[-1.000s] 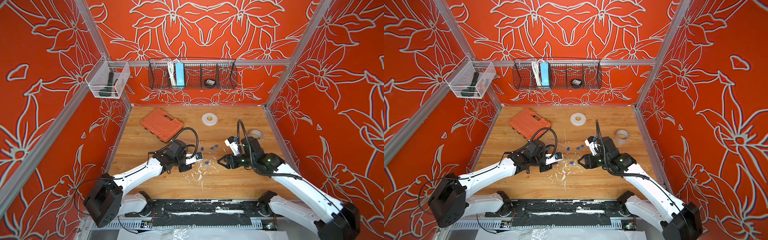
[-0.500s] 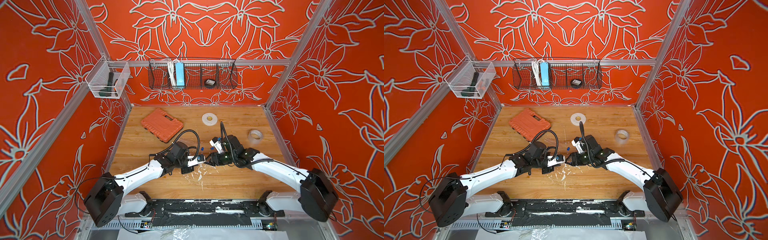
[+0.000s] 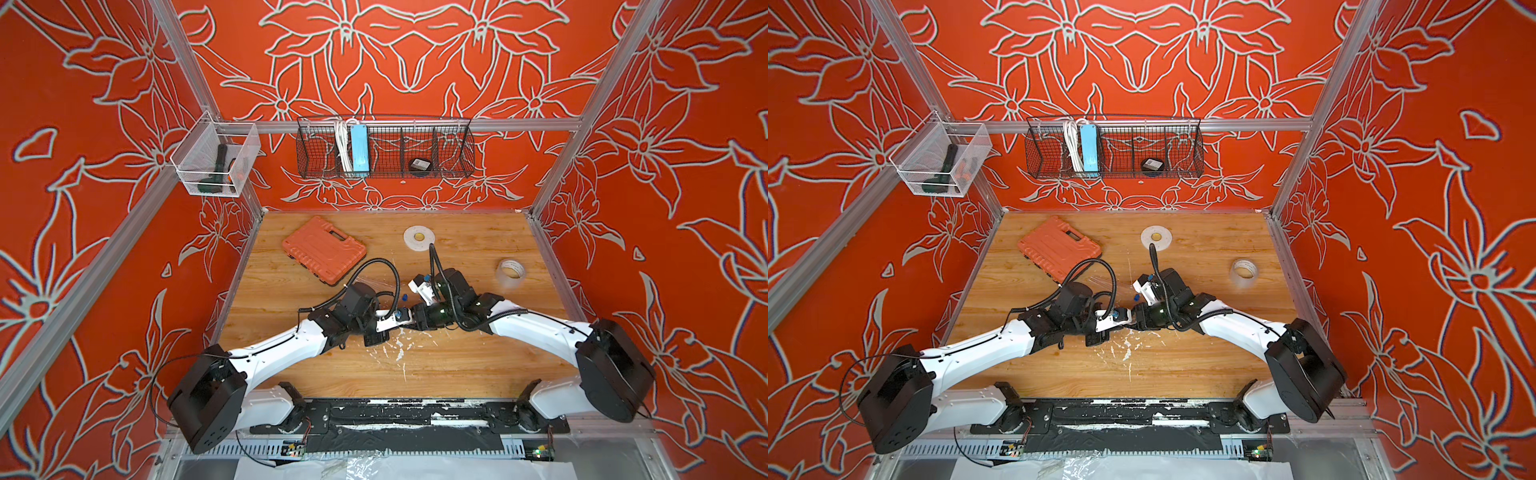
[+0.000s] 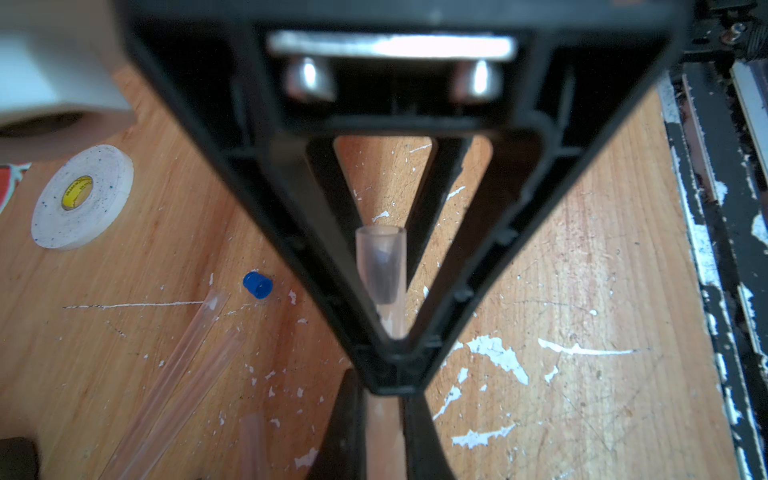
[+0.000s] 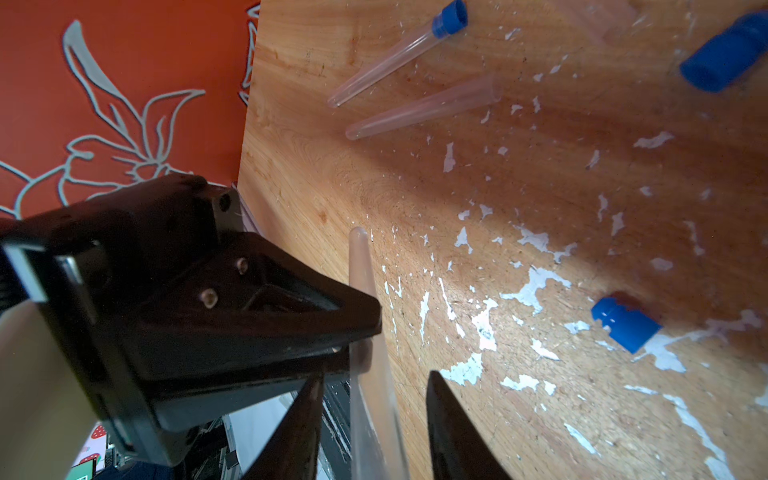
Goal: Insert stoppers into test tubes
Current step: Pick up the test tube at the center of the board.
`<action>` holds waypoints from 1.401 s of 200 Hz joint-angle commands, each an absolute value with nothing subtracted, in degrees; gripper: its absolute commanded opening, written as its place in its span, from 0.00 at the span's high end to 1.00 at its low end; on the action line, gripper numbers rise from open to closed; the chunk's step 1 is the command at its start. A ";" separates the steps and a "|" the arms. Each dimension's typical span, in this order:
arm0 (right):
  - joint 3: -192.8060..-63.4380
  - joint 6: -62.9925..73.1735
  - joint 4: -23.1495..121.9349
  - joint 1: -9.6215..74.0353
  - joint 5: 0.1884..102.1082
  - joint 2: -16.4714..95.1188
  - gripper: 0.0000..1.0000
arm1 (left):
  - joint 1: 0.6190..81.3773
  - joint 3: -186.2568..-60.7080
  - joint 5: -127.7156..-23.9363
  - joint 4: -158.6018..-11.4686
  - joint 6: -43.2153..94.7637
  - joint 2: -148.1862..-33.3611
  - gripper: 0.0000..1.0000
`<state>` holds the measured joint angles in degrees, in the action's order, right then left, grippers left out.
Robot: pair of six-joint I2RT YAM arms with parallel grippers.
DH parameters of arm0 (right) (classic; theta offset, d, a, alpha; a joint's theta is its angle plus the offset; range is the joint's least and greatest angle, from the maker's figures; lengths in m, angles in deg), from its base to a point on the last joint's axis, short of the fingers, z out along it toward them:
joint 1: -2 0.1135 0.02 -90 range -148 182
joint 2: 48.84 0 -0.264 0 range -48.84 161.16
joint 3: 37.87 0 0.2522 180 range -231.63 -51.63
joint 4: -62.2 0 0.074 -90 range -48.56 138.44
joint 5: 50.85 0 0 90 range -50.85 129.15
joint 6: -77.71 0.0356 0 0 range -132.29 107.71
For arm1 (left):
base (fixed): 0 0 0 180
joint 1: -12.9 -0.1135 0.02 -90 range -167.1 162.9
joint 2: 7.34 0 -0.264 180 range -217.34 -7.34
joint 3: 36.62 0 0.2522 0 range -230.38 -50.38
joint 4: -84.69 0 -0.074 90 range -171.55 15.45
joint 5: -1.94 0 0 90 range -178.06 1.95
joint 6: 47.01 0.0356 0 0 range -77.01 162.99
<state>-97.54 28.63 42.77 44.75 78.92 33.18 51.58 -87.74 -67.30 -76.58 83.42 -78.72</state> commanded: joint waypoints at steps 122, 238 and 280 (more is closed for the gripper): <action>-97.52 30.64 45.81 45.25 80.85 31.88 0.87 | 51.92 -85.98 -68.13 -78.64 82.22 -75.90 0.92; -91.09 31.25 39.25 44.02 83.93 16.59 0.90 | 52.27 -80.26 -63.08 -81.82 80.70 -67.64 0.59; -91.95 32.00 40.22 44.02 84.27 16.46 0.90 | 52.42 -81.31 -62.74 -81.14 80.72 -68.82 0.66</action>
<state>-91.92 31.04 40.39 44.29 82.74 16.68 51.99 -80.38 -64.66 -80.23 81.04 -68.45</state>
